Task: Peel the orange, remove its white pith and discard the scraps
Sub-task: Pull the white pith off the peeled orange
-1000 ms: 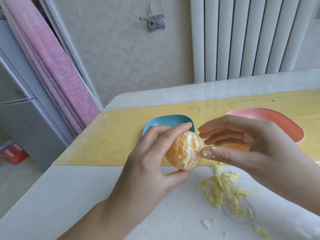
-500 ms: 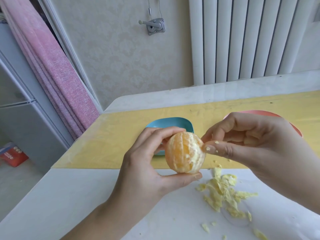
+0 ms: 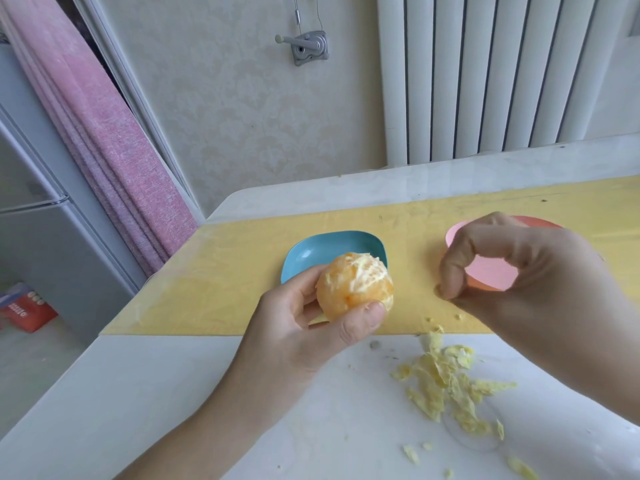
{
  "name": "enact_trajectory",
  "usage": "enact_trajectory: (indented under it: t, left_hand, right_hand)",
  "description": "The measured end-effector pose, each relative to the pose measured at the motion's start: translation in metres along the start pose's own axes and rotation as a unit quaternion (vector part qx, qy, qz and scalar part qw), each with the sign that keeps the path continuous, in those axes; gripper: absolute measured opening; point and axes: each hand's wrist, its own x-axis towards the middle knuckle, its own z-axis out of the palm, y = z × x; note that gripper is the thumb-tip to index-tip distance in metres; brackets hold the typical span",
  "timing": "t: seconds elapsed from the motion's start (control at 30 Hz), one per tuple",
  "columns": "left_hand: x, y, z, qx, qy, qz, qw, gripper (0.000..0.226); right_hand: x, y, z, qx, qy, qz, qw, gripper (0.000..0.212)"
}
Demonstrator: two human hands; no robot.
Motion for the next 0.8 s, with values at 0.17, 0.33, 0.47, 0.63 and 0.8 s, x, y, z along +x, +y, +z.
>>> enact_trajectory:
  t: [0.17,0.33,0.47,0.63,0.8]
  left_hand:
    - [0.002,-0.001,-0.003,0.004,-0.007,-0.006,1.0,0.042]
    - [0.001,-0.004,-0.002,-0.024,-0.002,-0.001,1.0,0.045]
    - [0.001,-0.007,-0.001,0.0,0.006,0.006,1.0,0.05]
    - [-0.002,-0.005,0.001,0.047,0.001,0.019,0.999,0.05]
    - [-0.002,-0.004,0.001,0.059,0.005,0.021,0.998,0.05]
  right_hand:
    - [-0.001,0.011,0.004,-0.099,-0.088,-0.056,0.99,0.048]
    - [-0.009,0.004,0.009,-0.135,-0.194,-0.028,0.971,0.039]
    - [-0.008,0.013,0.01,-0.182,-0.157,-0.035,0.97,0.049]
    - [-0.004,0.002,0.002,-0.102,-0.097,-0.085,0.986,0.012]
    - [-0.006,-0.004,0.002,-0.081,-0.016,-0.128,0.988,0.019]
